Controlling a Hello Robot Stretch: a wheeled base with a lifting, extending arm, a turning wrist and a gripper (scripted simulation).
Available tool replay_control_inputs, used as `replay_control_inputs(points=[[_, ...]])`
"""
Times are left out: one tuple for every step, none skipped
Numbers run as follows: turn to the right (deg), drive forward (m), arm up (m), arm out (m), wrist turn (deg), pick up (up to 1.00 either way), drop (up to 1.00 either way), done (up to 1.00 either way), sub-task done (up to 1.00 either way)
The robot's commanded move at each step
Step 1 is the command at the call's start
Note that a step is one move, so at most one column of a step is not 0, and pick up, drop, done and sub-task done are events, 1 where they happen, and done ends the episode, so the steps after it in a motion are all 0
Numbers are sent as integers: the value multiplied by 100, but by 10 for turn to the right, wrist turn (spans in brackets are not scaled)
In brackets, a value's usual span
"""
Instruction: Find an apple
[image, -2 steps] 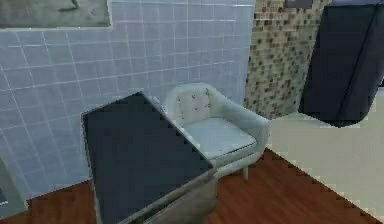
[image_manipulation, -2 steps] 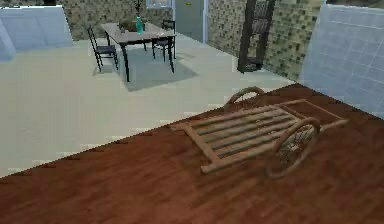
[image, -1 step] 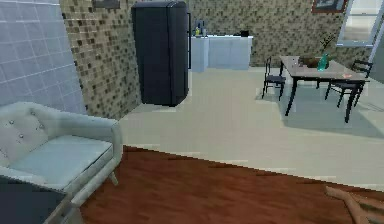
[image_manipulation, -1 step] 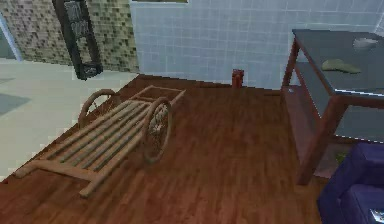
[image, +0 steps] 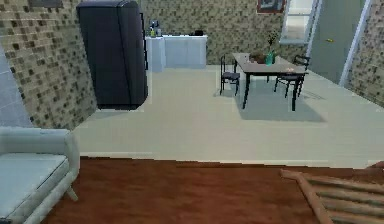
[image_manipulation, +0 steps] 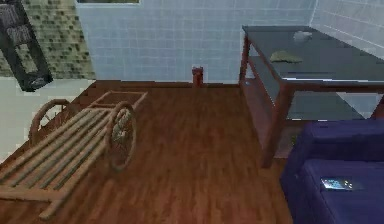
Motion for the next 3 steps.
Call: replay_control_inputs(points=[[0,100,0,0,0,0,0,0,0],[0,100,0,0,0,0,0,0,0],[30,0,0,0,0,0,0,0,0]])
